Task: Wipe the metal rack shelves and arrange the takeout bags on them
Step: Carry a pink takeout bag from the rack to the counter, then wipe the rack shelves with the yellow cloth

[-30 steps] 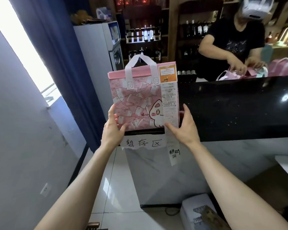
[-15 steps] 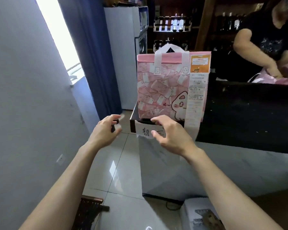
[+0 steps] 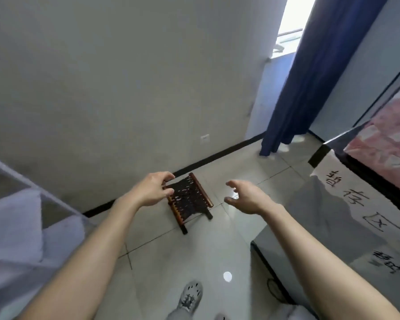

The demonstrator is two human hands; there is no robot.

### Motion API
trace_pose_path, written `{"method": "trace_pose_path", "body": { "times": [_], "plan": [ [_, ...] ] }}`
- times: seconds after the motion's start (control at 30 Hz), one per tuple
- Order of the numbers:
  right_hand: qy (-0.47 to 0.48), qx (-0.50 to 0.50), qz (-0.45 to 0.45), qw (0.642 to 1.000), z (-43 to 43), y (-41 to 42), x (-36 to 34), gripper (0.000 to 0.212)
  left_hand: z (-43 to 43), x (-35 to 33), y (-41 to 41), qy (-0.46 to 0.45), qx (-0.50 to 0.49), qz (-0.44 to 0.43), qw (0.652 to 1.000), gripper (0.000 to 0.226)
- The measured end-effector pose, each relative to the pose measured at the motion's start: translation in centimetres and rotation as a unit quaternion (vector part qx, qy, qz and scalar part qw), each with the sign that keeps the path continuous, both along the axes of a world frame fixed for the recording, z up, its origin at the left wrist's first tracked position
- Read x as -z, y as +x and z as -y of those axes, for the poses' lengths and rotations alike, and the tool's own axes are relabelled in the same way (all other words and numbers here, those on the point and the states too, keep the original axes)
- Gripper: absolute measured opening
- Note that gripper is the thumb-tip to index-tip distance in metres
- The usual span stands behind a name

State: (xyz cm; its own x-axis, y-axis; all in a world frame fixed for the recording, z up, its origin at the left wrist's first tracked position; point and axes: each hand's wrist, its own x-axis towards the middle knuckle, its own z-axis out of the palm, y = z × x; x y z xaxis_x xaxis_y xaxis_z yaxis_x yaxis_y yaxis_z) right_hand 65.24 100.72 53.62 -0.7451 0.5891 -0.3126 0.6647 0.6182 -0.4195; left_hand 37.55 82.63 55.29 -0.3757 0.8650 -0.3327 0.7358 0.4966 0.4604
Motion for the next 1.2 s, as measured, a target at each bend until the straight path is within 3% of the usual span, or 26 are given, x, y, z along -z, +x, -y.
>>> {"method": "trace_pose_path", "body": {
  "times": [0.23,0.47,0.73,0.93,1.07,1.2],
  "plan": [
    [-0.037,-0.194,-0.007,0.98,6.1,-14.5,1.7,0.068,15.1,0.8,-3.9,-0.02,-0.193,-0.011,0.981,0.05],
    [-0.033,-0.366,-0.03,0.93,15.2,-28.8,0.9,0.068,28.8,1.1,-7.2,-0.004,-0.357,-0.011,0.934,0.045],
    [-0.018,-0.481,-0.041,0.875,23.0,-40.9,-1.3,0.056,35.7,0.6,-11.3,0.036,-0.476,-0.015,0.878,0.045],
    [-0.024,-0.542,-0.089,0.835,27.4,-48.5,-3.2,0.062,39.5,-1.0,-14.1,0.064,-0.545,-0.044,0.835,0.044],
    [-0.051,-0.582,-0.143,0.799,29.5,-53.7,-4.5,0.058,40.6,-2.7,-15.7,0.112,-0.616,-0.095,0.774,0.054],
    [-0.06,-0.615,-0.203,0.76,31.3,-58.4,-6.4,0.053,39.8,-4.8,-17.1,0.201,-0.705,-0.186,0.654,0.075]
  ]
}}
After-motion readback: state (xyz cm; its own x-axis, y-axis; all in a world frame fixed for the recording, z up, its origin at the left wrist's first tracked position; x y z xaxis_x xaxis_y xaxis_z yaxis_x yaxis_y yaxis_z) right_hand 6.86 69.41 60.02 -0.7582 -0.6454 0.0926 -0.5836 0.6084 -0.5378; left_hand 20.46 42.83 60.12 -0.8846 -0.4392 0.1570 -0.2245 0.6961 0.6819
